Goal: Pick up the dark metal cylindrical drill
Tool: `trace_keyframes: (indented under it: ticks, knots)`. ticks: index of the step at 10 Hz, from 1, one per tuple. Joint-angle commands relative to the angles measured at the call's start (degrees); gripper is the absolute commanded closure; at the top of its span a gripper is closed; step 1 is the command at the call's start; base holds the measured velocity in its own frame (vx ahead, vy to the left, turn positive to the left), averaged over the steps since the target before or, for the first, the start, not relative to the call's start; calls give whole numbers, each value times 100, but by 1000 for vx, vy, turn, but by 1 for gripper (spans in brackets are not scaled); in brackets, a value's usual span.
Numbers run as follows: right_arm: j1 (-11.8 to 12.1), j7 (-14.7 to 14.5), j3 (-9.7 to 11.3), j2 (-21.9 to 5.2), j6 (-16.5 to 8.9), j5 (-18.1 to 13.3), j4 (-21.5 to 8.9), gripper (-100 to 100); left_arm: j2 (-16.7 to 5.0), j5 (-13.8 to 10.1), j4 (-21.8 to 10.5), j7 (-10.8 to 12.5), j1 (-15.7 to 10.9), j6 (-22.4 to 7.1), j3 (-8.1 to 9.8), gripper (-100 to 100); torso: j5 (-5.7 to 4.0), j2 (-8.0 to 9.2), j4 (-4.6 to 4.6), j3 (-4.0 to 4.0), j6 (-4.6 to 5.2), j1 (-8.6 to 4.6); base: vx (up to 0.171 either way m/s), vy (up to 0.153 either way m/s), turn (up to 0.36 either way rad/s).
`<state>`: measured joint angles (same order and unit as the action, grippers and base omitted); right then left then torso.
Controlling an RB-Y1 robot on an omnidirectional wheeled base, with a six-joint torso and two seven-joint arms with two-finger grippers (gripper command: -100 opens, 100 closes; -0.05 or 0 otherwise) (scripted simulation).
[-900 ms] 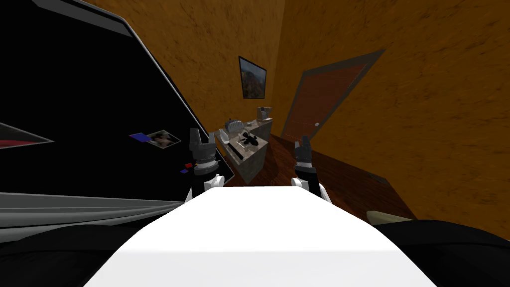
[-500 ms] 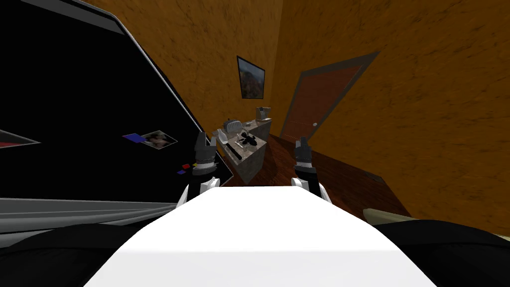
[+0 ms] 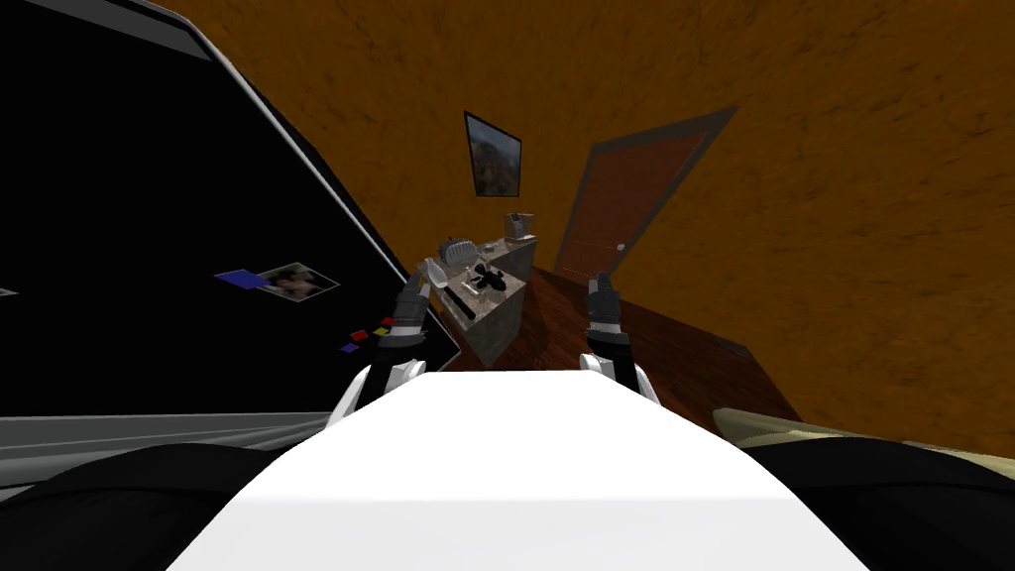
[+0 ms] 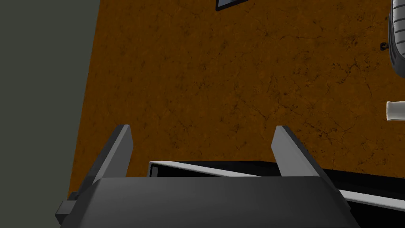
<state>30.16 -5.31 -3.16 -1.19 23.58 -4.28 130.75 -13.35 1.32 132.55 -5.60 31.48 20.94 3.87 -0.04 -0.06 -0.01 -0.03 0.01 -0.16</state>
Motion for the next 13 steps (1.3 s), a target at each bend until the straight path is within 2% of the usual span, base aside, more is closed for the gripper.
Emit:
trace_keyframes:
  ticks: [1,2,3,4,5,6,7,8,9,10,11,12,13]
  knots:
    - [0,0,0,0,0,0,0,0,-89,-15,-7,-1,6,-274,72,-100,0,0,0,0,0,0,12,-32,-22]
    - [0,0,0,0,0,0,0,0,-263,-47,-74,-13,59,-441,195,-100,1,1,0,1,-1,4,18,-31,-54]
    - [0,0,0,0,0,0,0,0,-263,-47,-74,-13,59,-559,195,-100,1,0,0,0,0,6,9,-25,-29]
    - [0,0,0,0,0,0,0,0,-443,-88,-146,-29,108,-725,317,-100,2,1,0,1,0,7,8,-34,-69]
    - [0,0,0,0,0,0,0,0,-443,-88,-146,-29,108,-862,317,-100,1,3,1,2,0,5,9,-33,-27]
    - [0,0,0,0,0,0,0,0,-628,-139,-223,-49,151,-1044,436,-100,1,3,1,2,-1,5,17,-40,-56]
    - [0,0,0,0,0,0,0,0,-628,-139,-223,-49,151,-1180,436,-100,0,2,0,1,0,3,17,-29,-28]
    - [0,0,0,0,0,0,0,0,-818,-201,-304,-73,188,-1353,551,-100,1,0,0,0,-1,5,21,-36,-72]
    - [0,0,0,0,0,0,0,0,-818,-201,-304,-73,188,-1515,551,-100,1,-2,0,-1,1,4,16,-31,-41]
    - [0,0,0,0,0,0,0,0,-1011,-274,-391,-101,217,-1677,661,-100,1,0,0,0,-1,6,19,-39,-77]
    - [0,0,0,0,0,0,0,0,-1011,-274,-391,-101,217,-1830,661,-100,1,-1,0,-1,0,4,16,-28,-33]
    - [0,0,0,0,0,0,0,0,-1206,-358,-481,-133,237,-2033,764,-100,1,0,0,0,-1,6,20,-31,-68]
    - [0,0,0,0,0,0,0,0,-1206,-358,-481,-133,237,-2211,764,-100,1,0,0,0,-1,6,19,-23,-44]
